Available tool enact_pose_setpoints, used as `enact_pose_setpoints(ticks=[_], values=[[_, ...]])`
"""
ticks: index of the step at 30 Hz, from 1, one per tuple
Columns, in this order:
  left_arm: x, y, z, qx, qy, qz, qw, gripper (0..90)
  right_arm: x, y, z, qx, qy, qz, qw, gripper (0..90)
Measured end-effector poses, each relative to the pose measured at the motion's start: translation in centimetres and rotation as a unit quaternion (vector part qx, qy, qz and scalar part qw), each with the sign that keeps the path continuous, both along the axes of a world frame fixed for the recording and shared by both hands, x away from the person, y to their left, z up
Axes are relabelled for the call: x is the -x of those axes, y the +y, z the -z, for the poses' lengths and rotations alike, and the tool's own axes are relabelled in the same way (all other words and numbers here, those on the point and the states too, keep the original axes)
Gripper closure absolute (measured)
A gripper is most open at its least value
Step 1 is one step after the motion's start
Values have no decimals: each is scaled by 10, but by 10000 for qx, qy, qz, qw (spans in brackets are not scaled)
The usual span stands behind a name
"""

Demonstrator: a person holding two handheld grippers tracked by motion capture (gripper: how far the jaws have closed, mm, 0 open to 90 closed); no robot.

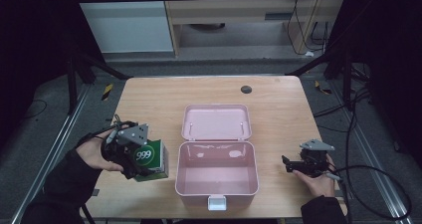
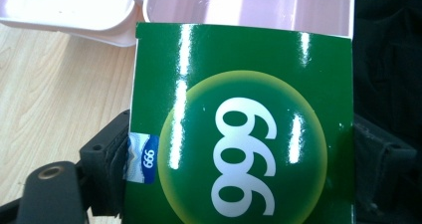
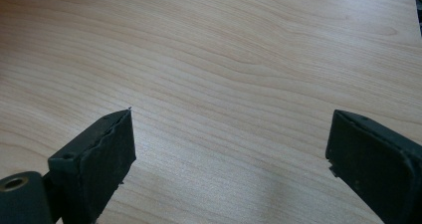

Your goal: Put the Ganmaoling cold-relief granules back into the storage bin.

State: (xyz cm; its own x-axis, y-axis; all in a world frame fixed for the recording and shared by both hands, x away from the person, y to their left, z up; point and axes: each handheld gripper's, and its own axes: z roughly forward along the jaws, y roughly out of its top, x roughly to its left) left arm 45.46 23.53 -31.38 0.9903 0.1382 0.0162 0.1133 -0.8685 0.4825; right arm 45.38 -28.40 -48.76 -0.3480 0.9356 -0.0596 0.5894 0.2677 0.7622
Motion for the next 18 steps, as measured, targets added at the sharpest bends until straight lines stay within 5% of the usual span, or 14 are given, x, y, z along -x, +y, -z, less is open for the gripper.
enact_pose_setpoints(ticks=[18], values=[[2,-32,-28,129,-106,350,9992,142,0,0,0,10,-34,-19,10000,55]])
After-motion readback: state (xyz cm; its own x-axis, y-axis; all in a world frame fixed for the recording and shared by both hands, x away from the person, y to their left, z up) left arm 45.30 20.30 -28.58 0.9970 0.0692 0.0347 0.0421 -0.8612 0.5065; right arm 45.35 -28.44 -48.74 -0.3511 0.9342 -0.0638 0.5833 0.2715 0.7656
